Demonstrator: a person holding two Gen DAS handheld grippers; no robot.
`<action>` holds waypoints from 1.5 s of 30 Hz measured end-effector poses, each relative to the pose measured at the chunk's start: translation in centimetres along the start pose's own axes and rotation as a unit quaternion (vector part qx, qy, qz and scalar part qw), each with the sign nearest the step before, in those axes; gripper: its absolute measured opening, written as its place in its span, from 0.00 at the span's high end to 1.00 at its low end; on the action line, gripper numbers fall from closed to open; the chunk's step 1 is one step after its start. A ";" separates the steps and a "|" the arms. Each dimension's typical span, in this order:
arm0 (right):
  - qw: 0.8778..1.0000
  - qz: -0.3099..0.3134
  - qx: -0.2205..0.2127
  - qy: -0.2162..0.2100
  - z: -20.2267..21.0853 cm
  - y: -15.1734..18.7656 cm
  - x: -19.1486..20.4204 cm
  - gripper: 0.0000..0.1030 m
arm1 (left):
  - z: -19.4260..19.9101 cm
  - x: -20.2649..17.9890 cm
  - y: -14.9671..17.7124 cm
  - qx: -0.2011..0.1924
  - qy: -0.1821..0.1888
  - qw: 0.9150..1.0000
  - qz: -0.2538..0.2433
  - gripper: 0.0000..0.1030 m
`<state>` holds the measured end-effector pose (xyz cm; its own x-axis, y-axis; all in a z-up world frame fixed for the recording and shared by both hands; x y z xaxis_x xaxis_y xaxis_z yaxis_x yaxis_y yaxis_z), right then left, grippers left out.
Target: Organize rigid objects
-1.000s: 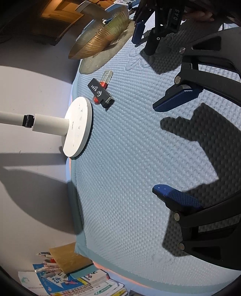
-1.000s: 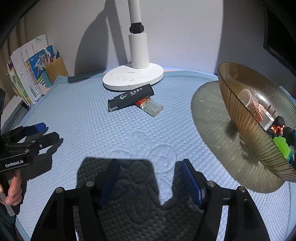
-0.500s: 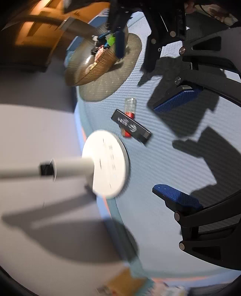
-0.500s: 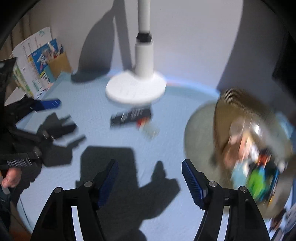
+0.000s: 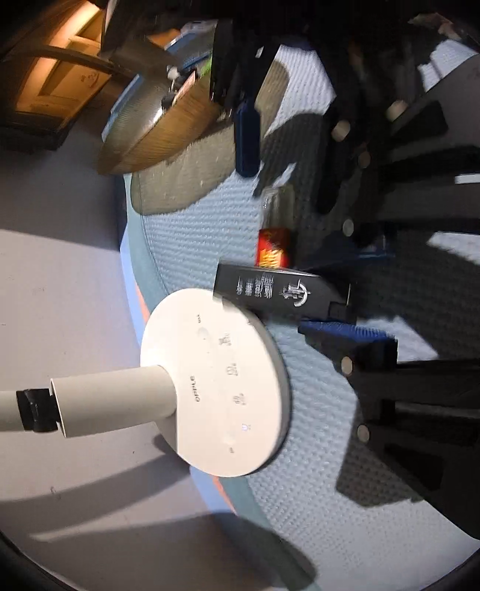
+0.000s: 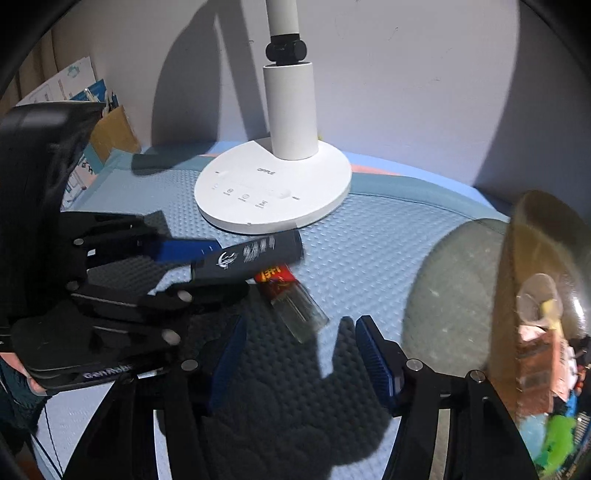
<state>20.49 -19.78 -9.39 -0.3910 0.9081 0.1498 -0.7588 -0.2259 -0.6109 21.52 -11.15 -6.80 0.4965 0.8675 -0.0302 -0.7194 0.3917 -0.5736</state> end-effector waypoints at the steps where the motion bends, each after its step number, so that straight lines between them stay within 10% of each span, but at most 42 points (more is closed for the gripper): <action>1: 1.000 0.002 -0.001 0.000 -0.2 -0.2 0.2 0.42 | 0.6 0.3 0.5 -0.003 0.003 1.000 0.007 0.78; 7: 1.000 0.020 -0.002 0.020 -2.9 -1.5 0.9 0.44 | 3.1 2.2 3.6 -0.003 -0.007 0.999 0.039 0.79; 10: 0.999 0.040 -0.005 0.014 -2.1 -0.9 2.2 0.78 | 4.1 2.6 5.7 0.007 -0.004 0.999 0.050 0.79; 21: 0.998 0.054 0.009 -0.032 4.6 9.7 8.7 0.78 | 9.0 0.2 13.3 0.002 0.004 0.996 0.090 0.78; 25: 0.997 0.069 -0.016 -0.008 4.8 10.3 8.8 0.72 | 8.9 0.6 13.2 -0.010 0.000 0.993 0.120 0.75; 29: 0.998 0.053 -0.016 -0.024 5.1 10.4 8.2 0.59 | 8.8 0.3 13.0 -0.030 0.055 0.987 0.149 0.35; 45: 0.998 0.061 -0.012 -0.020 5.0 10.2 8.1 0.45 | 8.8 -0.3 12.9 -0.039 0.061 0.988 0.139 0.33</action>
Point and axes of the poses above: each gripper's, at about its wrist camera, not at the fingertips, and z roughly against the way its jaws point, x to its left, y to its underside, the point moved 7 cm from there along -z, roughly the way its jaws point, and after that the axes turned 3 degrees about -y, right-handed, at the moved point
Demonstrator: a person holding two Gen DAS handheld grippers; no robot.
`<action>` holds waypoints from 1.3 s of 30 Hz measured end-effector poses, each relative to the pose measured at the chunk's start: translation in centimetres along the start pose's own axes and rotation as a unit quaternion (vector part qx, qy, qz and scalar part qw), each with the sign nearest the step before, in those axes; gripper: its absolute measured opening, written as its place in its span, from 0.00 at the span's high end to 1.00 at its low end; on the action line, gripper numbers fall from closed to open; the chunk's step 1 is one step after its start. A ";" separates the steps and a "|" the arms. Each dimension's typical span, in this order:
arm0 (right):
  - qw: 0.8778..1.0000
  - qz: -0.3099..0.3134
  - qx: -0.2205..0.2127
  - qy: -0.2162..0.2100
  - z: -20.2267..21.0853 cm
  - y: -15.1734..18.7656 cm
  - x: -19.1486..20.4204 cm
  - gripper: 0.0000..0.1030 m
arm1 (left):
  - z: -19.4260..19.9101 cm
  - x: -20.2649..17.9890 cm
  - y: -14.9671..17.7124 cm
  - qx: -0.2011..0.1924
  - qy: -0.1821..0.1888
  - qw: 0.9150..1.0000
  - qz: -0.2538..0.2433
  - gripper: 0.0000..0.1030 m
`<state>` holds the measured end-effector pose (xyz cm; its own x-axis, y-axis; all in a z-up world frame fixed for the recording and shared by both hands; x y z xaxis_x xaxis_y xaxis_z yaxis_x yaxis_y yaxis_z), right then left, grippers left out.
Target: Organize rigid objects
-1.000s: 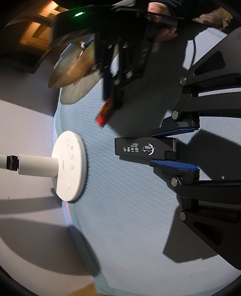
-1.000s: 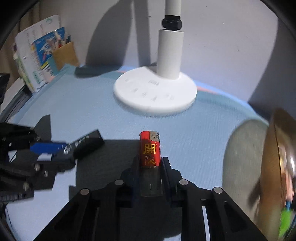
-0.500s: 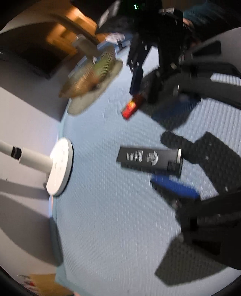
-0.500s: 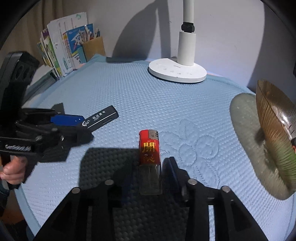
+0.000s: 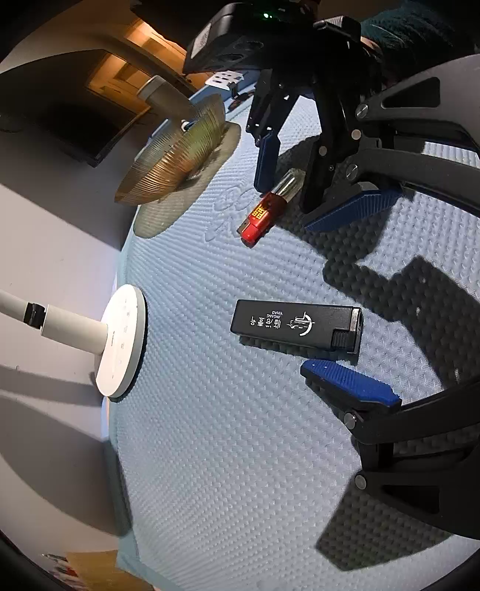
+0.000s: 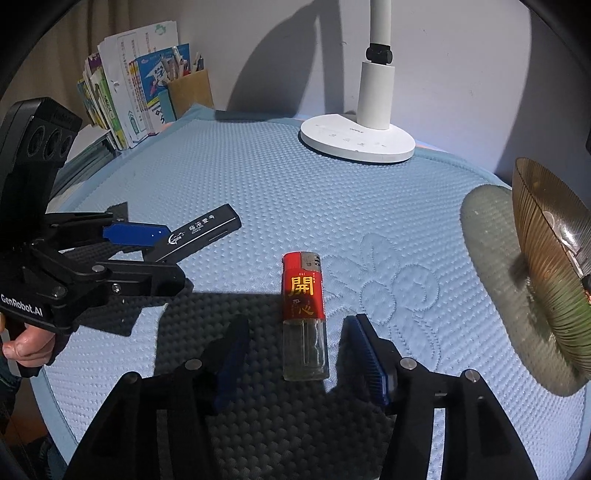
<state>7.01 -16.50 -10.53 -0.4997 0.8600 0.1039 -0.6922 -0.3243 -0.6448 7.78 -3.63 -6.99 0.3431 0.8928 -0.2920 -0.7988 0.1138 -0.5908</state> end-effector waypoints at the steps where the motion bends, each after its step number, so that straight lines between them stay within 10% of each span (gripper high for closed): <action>1: 1.000 -0.001 0.000 -0.001 0.0 0.0 -0.1 0.45 | 0.0 0.1 0.0 -0.001 0.003 1.000 0.003 0.33; 8: 1.000 -0.016 -0.008 -0.017 0.3 -0.2 -0.6 0.44 | 0.6 0.6 0.0 -0.003 0.009 1.000 0.019 0.33; 21: 0.998 -0.053 0.012 0.037 -1.0 -1.8 -1.6 0.51 | -1.9 0.2 -1.2 0.036 -0.164 0.983 -0.069 0.33; 27: 0.998 -0.049 0.008 0.045 -0.4 -1.7 -1.3 0.78 | -1.7 -0.9 -1.5 0.025 -0.163 0.982 -0.090 0.79; 30: 0.998 -0.047 0.011 0.051 0.2 -1.1 -1.2 0.78 | -1.3 -1.3 -1.3 0.021 -0.206 0.973 -0.099 0.79; 39: 0.989 -0.122 -0.043 0.067 7.6 1.6 -6.1 0.78 | 0.9 -5.9 -2.4 0.001 -0.149 0.983 -0.104 0.79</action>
Point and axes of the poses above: each gripper's, at about its wrist camera, not at the fingertips, and z roughly against the way its jaws point, x to its left, y to its underside, the point moved 7 cm from there along -z, roughly the way its jaws point, and after that the axes turned 3 degrees about -y, right-handed, at the moved point
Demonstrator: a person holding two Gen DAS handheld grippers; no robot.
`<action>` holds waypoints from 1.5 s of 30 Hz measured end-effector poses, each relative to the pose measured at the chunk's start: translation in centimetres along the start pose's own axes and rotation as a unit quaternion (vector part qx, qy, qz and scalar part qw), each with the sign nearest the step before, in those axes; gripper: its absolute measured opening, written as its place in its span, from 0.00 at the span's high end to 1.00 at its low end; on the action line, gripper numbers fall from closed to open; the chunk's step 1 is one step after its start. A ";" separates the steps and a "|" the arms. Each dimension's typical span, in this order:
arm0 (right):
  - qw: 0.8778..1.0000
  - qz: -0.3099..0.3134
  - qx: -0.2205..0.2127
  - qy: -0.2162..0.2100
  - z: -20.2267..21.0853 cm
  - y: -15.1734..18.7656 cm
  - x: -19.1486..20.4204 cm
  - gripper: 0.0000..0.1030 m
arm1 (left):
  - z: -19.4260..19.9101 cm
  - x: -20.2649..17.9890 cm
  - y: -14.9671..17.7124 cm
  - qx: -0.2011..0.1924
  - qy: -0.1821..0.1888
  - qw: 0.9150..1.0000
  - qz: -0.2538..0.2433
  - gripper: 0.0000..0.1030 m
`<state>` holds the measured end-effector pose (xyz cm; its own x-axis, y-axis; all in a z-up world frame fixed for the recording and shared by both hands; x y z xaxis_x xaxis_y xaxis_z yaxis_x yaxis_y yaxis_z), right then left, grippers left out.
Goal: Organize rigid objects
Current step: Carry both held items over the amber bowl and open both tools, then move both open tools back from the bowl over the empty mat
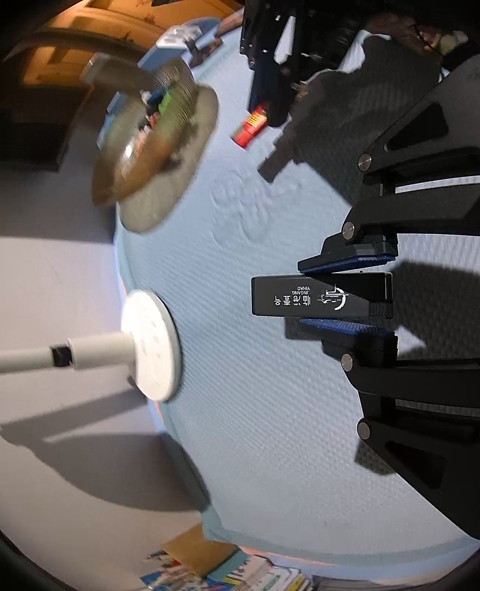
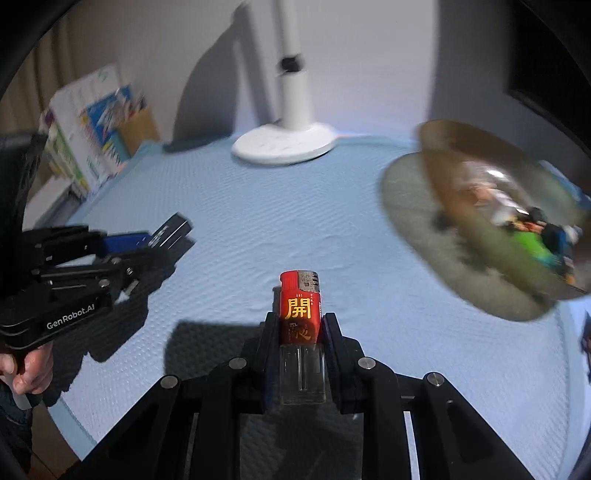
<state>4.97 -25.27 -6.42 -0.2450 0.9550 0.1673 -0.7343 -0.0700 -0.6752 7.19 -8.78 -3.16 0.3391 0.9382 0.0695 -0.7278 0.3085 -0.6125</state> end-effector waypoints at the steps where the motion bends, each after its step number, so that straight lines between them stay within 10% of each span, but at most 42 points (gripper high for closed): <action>1: 1.000 -0.006 -0.028 0.008 2.1 -0.6 -1.2 0.78 | 0.6 -0.6 -0.6 -0.008 0.012 1.000 -0.001 0.79; 11: 0.975 -0.081 -0.157 0.133 14.3 -5.7 -13.5 0.78 | 4.9 -10.0 -11.5 -0.102 0.073 0.991 -0.054 0.79; 26: 0.983 -0.109 -0.059 0.137 5.6 -10.6 -22.5 0.78 | -5.0 -20.7 -20.4 -0.074 0.126 0.986 -0.081 0.78; 29: 0.982 -0.122 -0.043 0.136 4.4 -10.9 -23.5 0.76 | -5.3 -20.1 -21.4 -0.082 0.112 0.987 -0.078 0.45; 37: 0.986 -0.120 -0.050 0.108 6.0 -8.7 -19.9 0.54 | -0.5 -12.8 -18.2 -0.100 0.089 0.991 -0.028 0.39; 45: 0.994 -0.015 -0.101 0.038 9.8 -11.2 -6.0 0.40 | 8.0 -1.3 -12.3 -0.141 0.009 0.987 0.076 0.25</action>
Point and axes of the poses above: each gripper's, at about its wrist camera, not at the fingertips, and z roughly against the way its jaws point, x to its left, y to its underside, the point moved 7 cm from there along -z, roughly the way its jaws point, and after that the axes turned 3 degrees about -y, right-handed, at the moved point
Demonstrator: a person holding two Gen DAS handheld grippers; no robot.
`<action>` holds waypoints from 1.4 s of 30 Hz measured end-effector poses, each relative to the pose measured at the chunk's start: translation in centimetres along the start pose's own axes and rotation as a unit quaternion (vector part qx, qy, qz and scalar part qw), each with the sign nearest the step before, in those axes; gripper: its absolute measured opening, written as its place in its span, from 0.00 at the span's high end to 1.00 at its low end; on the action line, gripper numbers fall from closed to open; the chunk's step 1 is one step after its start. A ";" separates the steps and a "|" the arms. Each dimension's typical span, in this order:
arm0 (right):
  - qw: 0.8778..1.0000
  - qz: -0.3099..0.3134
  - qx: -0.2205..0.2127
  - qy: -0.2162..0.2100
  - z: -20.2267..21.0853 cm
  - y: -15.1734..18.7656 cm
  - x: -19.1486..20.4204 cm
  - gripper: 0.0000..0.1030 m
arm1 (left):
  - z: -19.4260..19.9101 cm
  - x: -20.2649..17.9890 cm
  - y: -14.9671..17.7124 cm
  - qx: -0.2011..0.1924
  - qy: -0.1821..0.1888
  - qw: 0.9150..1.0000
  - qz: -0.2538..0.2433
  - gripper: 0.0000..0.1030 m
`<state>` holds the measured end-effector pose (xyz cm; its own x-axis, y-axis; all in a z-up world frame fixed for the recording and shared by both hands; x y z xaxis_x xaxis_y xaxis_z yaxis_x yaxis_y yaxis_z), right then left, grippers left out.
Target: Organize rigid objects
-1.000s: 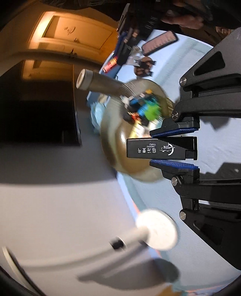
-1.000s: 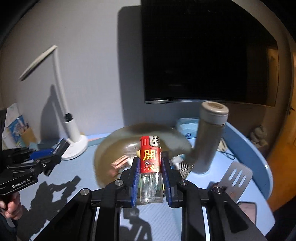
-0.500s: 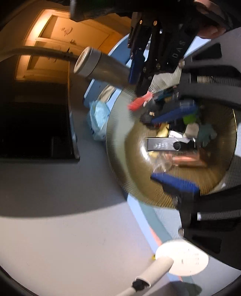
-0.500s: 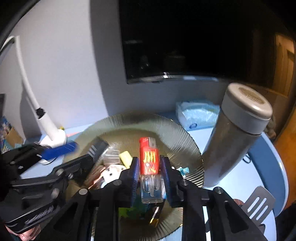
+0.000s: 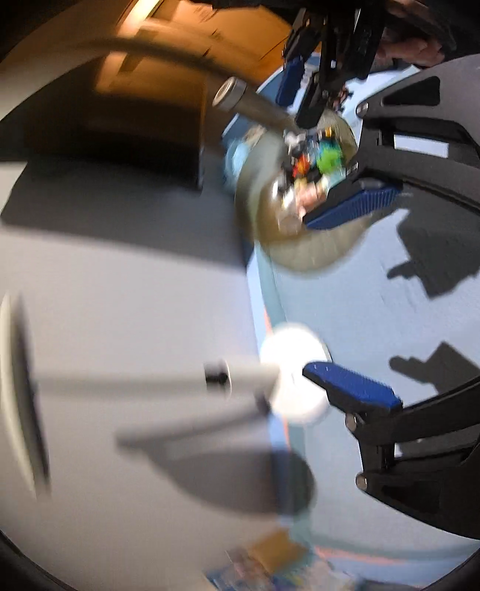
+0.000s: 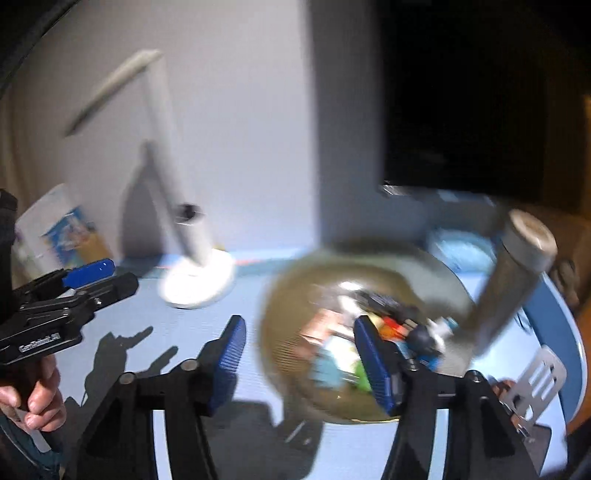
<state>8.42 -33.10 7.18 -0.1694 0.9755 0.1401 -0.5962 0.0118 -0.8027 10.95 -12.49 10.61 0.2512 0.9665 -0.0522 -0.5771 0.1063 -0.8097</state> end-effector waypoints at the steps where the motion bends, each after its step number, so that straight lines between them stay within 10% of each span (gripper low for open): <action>1: 1.000 0.013 -0.001 -0.014 -0.1 0.2 2.2 0.37 | 0.9 1.7 1.0 -0.001 -0.019 1.000 0.010 0.25; 4: 0.999 0.039 0.003 -0.030 -1.8 1.9 6.8 0.20 | 1.7 6.2 5.0 0.011 -0.070 0.997 0.031 0.25; 12: 0.996 0.057 0.067 -0.018 -10.5 9.9 12.7 0.19 | -1.9 13.3 14.9 0.072 -0.115 0.987 0.084 0.25; 42: 0.994 0.036 0.097 0.023 -13.1 13.0 11.1 0.19 | -3.1 11.6 16.8 0.070 -0.108 0.990 0.051 0.25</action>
<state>9.08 -19.25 -9.24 -0.1834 0.9814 0.0570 -0.7246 -0.0957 -0.6825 6.60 -0.22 -5.42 0.0218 0.9997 0.0084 -0.6967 0.0212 -0.7171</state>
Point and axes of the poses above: each gripper's, at about its wrist camera, not at the fingertips, and z roughly against the way its jaws point, x to its left, y to its underside, the point moved 7 cm from there along -z, roughly the way its jaws point, and after that the axes turned 3 degrees about -y, right-handed, at the moved point
